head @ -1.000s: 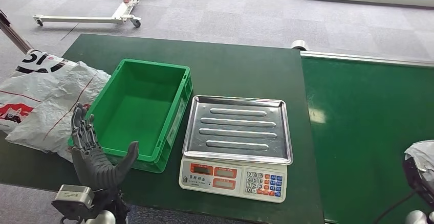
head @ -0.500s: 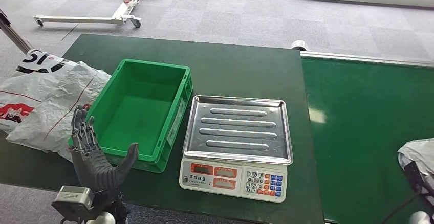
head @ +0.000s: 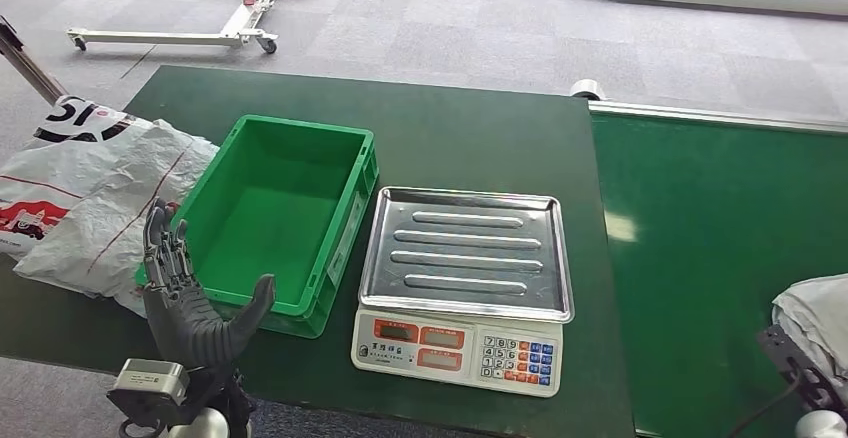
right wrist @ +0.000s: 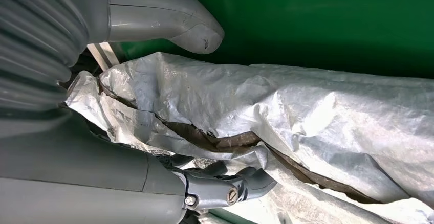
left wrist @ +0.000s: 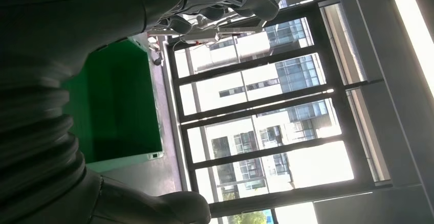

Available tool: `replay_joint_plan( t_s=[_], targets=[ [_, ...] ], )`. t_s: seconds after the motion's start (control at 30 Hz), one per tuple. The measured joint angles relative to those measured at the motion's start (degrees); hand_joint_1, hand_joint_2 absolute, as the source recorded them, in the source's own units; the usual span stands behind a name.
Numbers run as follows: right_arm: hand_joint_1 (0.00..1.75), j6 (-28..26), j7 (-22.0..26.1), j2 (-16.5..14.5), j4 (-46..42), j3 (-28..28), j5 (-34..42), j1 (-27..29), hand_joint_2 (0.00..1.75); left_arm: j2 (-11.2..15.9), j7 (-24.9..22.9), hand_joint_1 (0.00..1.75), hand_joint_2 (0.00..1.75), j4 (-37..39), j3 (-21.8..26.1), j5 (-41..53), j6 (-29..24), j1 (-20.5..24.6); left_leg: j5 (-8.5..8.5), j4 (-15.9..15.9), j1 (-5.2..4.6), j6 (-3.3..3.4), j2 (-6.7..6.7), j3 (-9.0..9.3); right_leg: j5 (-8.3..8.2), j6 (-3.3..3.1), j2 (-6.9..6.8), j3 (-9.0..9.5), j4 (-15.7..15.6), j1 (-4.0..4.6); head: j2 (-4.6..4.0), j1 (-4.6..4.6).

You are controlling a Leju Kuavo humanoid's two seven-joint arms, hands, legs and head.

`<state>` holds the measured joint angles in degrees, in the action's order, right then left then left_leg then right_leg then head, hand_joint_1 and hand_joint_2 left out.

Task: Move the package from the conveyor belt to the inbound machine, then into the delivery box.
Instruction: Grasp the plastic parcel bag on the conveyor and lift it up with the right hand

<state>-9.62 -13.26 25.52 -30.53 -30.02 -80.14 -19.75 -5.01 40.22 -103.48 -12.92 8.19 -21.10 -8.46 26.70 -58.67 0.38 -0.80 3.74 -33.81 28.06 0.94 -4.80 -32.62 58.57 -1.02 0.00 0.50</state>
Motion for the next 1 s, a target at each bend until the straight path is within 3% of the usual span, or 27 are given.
replay_joint_plan(
  t_s=[0.13,0.8,1.0],
  targets=[
    [1.75,-0.13,-1.47,-0.76,-0.56,-0.51,-0.71,0.19,1.75,-0.46,0.0,0.0,1.75,-0.03,0.09,0.48,0.41,-0.04,0.01,-0.04,0.0,0.02,-0.01,0.01,0.0,0.01,-0.04,0.05,-0.01,0.0,0.0,0.01],
    [1.75,-0.29,-2.42,-3.77,-7.42,-3.11,-3.13,2.64,1.75,-2.62,0.0,0.0,1.75,-0.61,2.7,1.72,2.55,-0.76,0.01,-0.05,0.01,0.01,0.0,0.01,0.0,0.0,-0.03,0.05,-0.01,0.04,0.0,0.0],
    [1.75,-7.98,-1.46,-5.8,-11.73,-2.78,-8.46,3.26,1.75,-2.78,0.01,0.0,1.75,-1.38,3.13,1.92,2.4,-1.41,0.0,-0.01,0.0,0.01,0.03,-0.11,-0.01,0.0,0.01,0.03,0.01,0.02,0.0,0.01]
  ],
)
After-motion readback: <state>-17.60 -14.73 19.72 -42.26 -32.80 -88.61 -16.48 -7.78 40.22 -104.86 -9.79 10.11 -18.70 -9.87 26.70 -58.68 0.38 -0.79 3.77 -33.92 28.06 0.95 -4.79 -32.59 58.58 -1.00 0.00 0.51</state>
